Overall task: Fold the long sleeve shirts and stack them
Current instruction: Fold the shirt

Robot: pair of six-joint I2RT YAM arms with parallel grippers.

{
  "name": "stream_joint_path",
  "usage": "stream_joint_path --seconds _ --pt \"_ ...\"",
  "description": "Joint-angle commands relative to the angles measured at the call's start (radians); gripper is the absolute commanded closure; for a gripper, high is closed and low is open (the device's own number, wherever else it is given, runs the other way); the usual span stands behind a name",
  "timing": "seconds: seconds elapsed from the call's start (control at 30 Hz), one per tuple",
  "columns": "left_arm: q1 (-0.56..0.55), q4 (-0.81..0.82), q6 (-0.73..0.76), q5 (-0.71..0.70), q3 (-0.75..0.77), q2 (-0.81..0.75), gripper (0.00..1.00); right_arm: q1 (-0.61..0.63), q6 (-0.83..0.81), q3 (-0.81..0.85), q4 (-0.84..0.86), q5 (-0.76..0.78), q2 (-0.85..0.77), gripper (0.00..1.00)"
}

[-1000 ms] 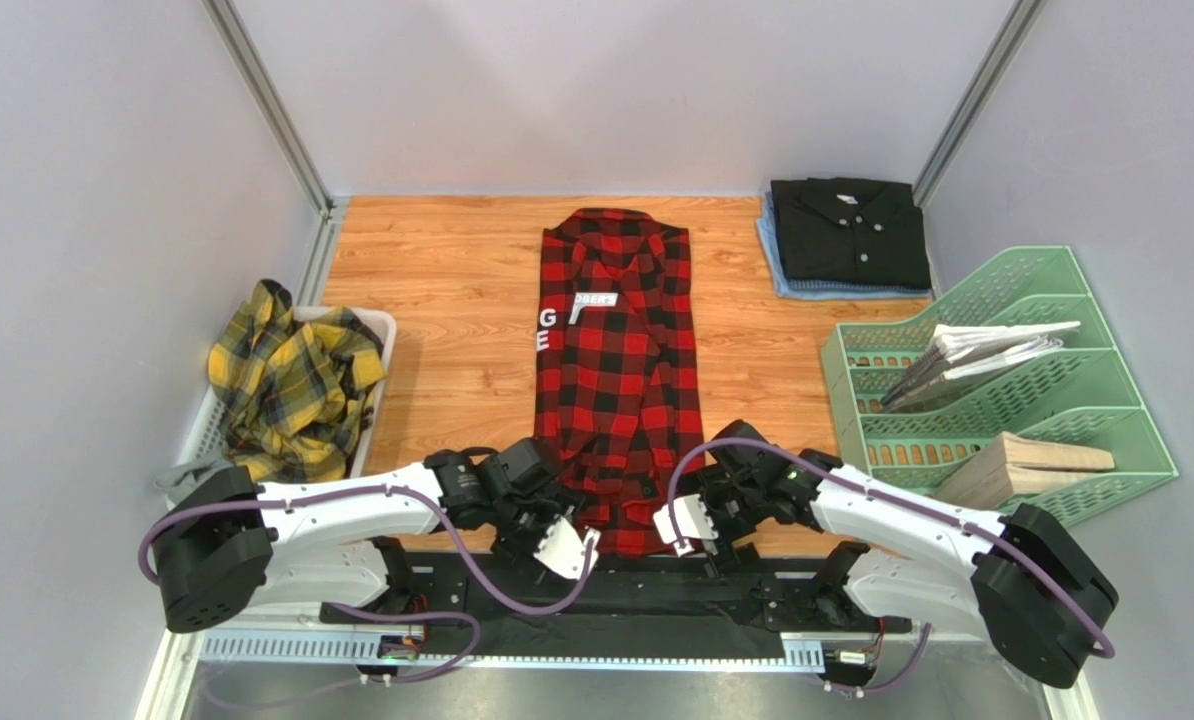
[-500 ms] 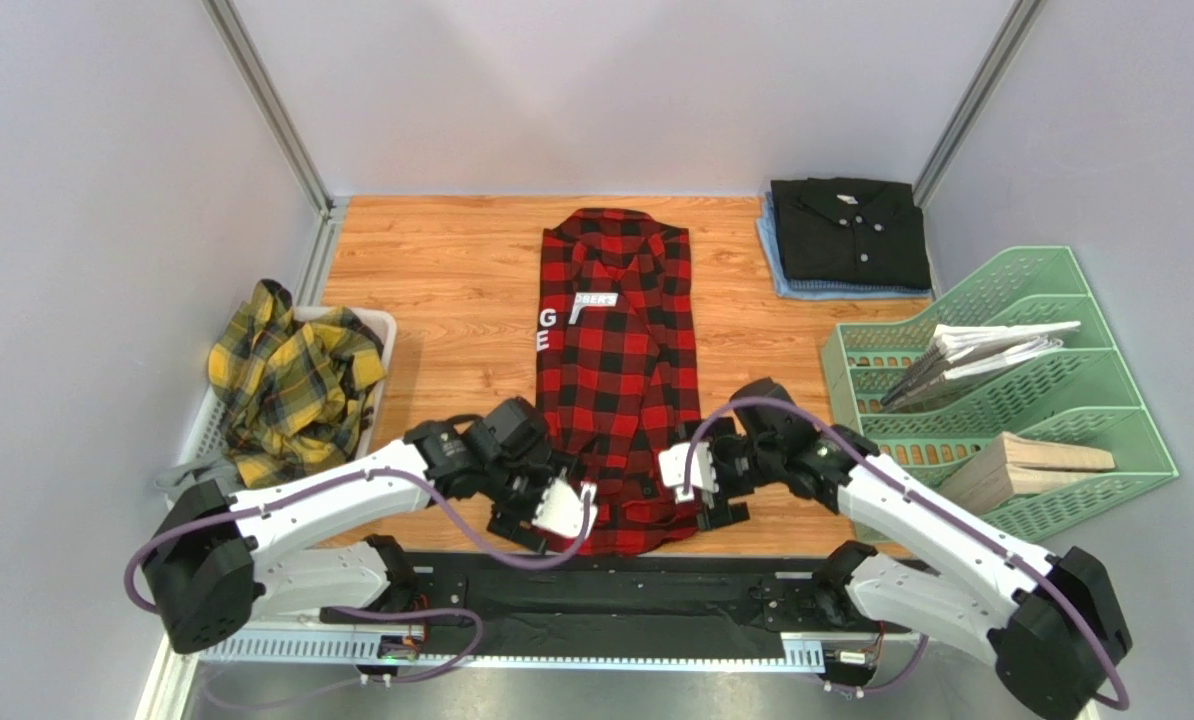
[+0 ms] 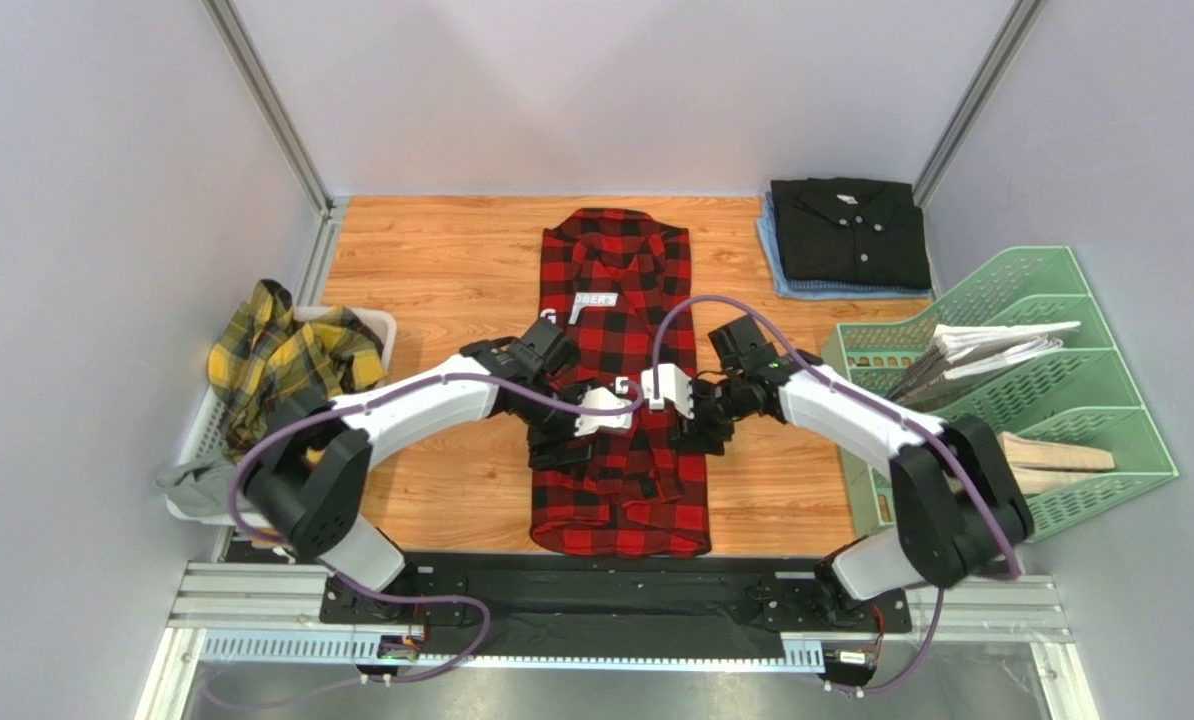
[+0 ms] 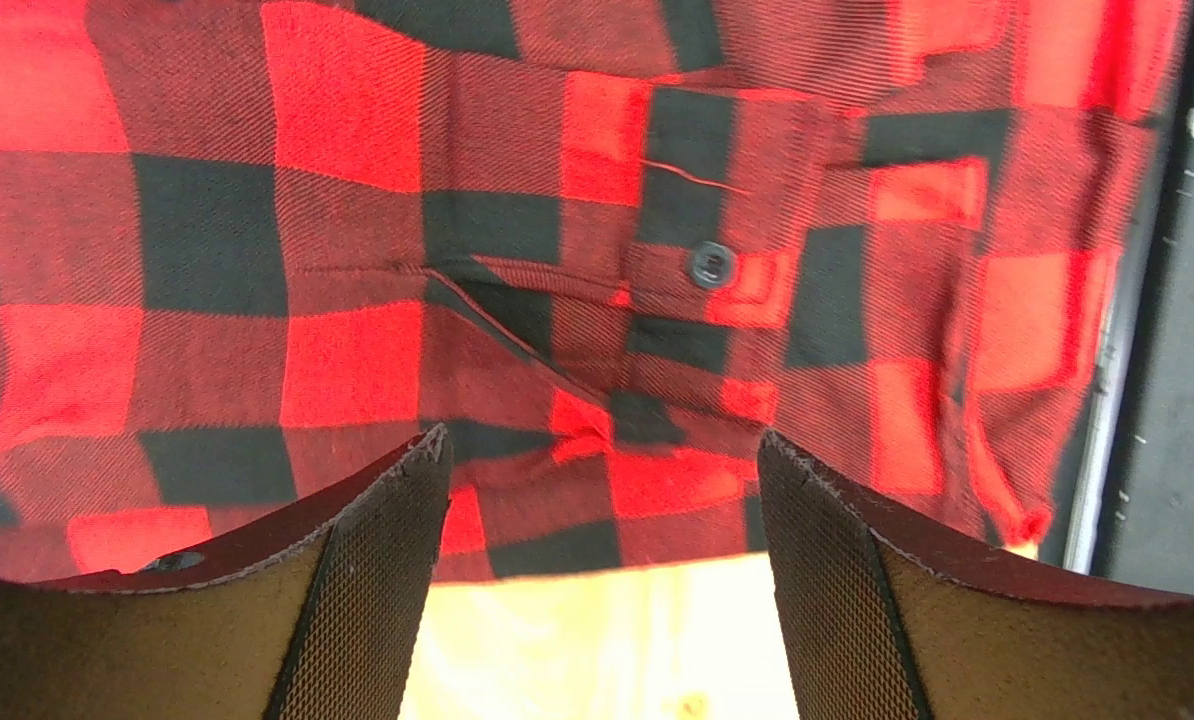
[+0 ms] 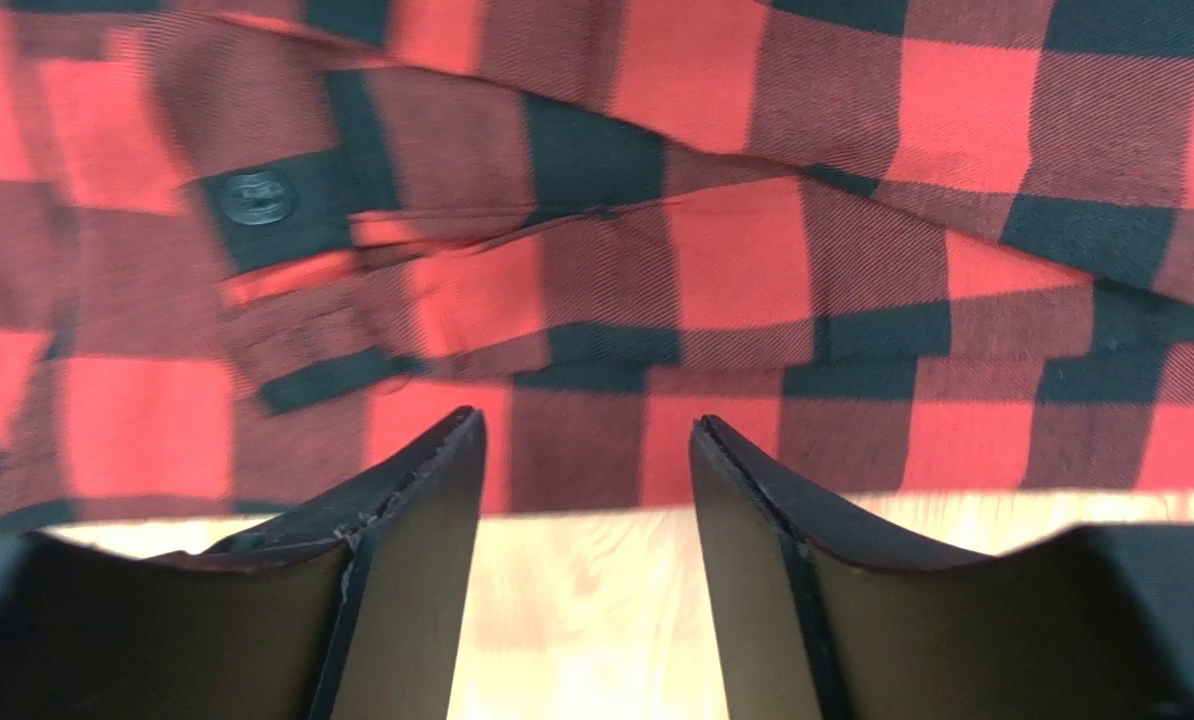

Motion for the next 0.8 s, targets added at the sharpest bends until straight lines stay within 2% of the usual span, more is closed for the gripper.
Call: stream_joint_path --seconds 0.0,0.4,0.63,0.77 --pt "0.026 -0.071 -0.04 0.008 0.114 0.12 0.21 -0.002 -0.031 0.072 0.052 0.038 0.11 0.44" --pt "0.179 -0.212 -0.074 0.041 0.407 0.417 0.23 -0.059 -0.074 0.282 0.006 0.075 0.356 0.51" --pt "0.221 -0.246 -0.068 0.014 0.506 0.489 0.23 -0.101 -0.055 0.379 0.008 0.089 0.435 0.51" --pt "0.248 -0.251 -0.082 0.067 0.53 0.478 0.22 -0.12 -0.032 0.411 -0.006 0.084 0.436 0.49"
